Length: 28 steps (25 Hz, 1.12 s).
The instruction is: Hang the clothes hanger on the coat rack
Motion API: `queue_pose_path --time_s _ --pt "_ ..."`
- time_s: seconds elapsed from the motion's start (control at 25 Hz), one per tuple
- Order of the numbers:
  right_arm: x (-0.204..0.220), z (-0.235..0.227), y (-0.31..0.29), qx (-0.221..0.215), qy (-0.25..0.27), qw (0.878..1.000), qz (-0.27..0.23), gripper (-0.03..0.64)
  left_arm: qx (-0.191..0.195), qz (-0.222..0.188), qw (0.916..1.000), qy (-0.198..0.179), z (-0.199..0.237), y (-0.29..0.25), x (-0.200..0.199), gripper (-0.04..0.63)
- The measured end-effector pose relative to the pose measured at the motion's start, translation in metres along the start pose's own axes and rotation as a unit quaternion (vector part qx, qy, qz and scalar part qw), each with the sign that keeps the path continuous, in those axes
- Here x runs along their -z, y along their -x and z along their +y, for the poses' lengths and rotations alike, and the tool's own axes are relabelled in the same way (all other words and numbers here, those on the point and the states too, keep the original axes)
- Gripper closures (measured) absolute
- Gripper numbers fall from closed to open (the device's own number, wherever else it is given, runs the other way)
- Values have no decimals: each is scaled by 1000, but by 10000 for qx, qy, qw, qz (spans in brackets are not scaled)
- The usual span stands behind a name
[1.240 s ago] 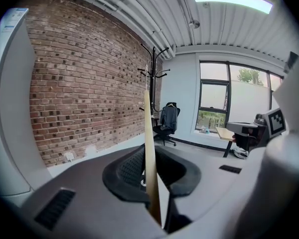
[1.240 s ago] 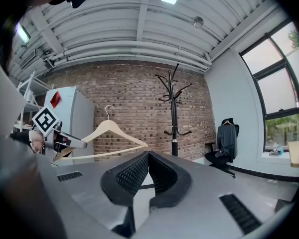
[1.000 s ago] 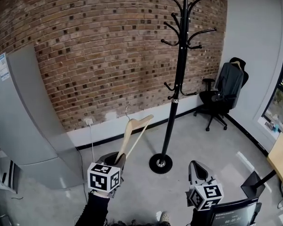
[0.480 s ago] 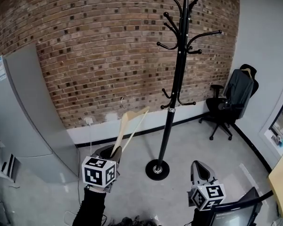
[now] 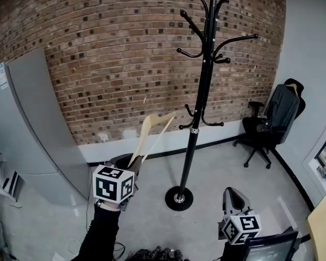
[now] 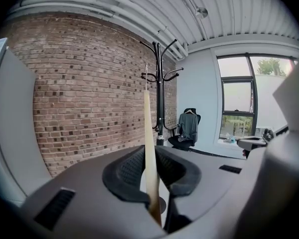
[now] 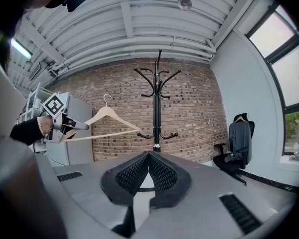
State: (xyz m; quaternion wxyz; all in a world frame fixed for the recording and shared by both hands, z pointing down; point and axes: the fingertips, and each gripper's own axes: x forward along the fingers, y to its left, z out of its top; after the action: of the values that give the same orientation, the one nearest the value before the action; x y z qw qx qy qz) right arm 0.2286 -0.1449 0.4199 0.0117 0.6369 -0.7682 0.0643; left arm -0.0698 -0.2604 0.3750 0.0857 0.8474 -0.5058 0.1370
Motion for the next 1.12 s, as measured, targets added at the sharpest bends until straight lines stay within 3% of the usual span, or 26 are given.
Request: queue_pose_path --time_s 0.4,1.12 --pt "0 -17 -31 -117 0 9999 25 607 33 -141 9997 -218 0 -42 -49 540" --pt "-27 -57 -131 36 88 10000 -24 607 582 -235 9975 -327 9 -164 -115 540"
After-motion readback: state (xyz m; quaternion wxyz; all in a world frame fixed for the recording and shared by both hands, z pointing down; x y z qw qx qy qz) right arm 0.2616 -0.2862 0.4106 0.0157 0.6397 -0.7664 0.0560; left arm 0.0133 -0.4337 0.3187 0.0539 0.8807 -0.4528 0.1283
